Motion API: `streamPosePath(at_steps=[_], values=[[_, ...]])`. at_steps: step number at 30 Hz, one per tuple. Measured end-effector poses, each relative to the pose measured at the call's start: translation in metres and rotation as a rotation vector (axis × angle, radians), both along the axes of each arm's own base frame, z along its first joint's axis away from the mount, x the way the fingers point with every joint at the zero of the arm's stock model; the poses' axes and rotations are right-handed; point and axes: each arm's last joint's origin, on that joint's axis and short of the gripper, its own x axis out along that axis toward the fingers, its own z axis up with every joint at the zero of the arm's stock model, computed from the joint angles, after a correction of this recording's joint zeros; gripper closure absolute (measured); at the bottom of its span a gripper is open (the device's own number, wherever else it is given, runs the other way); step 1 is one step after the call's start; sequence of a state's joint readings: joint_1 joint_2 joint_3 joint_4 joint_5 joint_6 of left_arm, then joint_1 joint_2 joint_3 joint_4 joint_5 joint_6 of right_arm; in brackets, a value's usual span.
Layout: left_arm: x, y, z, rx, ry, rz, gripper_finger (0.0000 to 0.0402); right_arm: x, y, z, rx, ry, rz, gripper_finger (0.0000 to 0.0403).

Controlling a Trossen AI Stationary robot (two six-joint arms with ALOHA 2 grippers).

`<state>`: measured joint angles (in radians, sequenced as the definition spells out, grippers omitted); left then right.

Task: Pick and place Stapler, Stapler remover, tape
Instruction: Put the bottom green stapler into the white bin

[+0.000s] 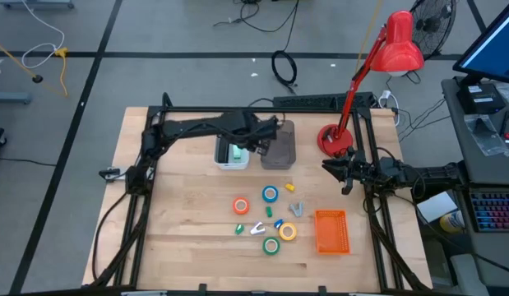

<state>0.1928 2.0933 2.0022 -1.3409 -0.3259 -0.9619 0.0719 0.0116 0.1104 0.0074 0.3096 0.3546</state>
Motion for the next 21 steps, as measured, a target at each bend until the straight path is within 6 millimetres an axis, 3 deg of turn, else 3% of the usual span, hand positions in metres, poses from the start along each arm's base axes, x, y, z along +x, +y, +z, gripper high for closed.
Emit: streamPosePath(at_steps=[11, 15, 21], values=[[0.017, -0.103, 0.019, 0.155, -0.159, -0.271, 0.0241, 0.000, 0.000, 0.000, 0.003, -0.004, 0.001, 0.0330], [0.012, -0.135, 0.026, 0.163, -0.197, -0.332, 0.0241, 0.000, 0.001, 0.000, 0.027, -0.010, 0.030, 0.0330], [-0.002, -0.166, 0.041, 0.226, -0.252, -0.335, 0.0241, 0.000, 0.003, 0.003, 0.033, -0.037, 0.107, 0.0330]])
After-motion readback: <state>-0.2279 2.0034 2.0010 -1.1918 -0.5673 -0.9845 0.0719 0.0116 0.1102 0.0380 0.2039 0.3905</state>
